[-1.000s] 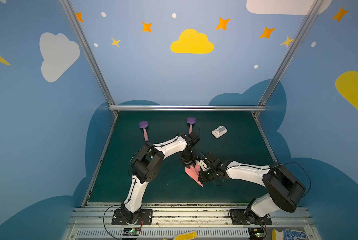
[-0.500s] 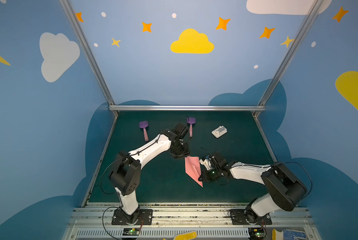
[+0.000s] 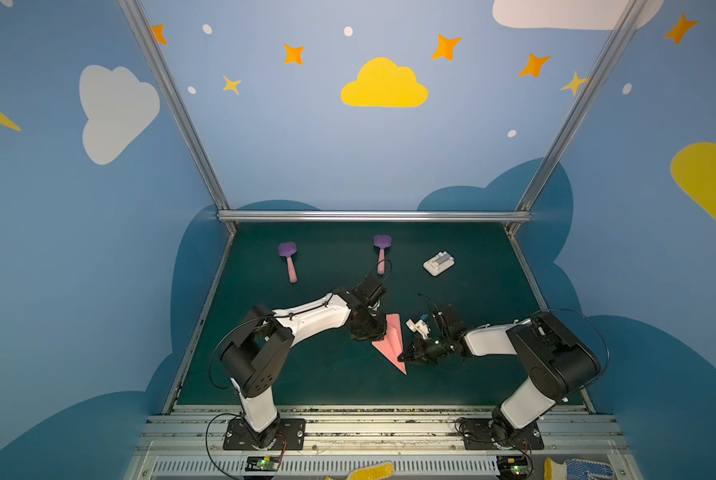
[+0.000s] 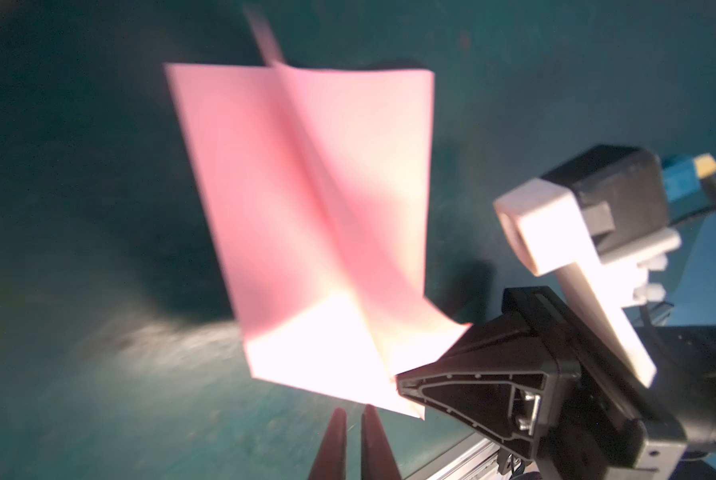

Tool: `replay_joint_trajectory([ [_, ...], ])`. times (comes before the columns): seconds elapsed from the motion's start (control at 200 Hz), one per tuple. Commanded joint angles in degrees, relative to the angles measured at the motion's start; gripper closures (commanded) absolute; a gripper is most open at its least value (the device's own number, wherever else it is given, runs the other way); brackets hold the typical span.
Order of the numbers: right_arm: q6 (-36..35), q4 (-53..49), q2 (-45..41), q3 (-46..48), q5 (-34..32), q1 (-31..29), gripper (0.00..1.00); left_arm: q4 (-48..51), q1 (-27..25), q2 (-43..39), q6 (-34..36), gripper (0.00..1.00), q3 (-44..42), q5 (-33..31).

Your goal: Fold a paper plane with a square sheet of paper (fold left side to right side)

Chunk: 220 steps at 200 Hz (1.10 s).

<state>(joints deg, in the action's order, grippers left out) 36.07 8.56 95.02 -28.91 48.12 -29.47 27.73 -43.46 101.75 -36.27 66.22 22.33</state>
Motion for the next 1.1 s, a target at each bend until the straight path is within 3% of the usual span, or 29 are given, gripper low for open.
replay_joint_trajectory([
  [0.0,0.27,-2.7,1.57,1.33,-1.06,0.86,1.0,-3.97,-0.97,1.98,1.89,0.89,0.93,1.29],
  [0.626,-1.66,-5.72,2.52,0.22,-2.11,1.23,1.0,-12.73,-2.15,5.69,1.37,0.89,-0.95,4.82],
  [1.096,-2.15,-6.84,2.71,-0.19,-2.24,1.25,1.0,-12.52,-1.85,7.32,4.08,0.89,-0.62,1.76],
])
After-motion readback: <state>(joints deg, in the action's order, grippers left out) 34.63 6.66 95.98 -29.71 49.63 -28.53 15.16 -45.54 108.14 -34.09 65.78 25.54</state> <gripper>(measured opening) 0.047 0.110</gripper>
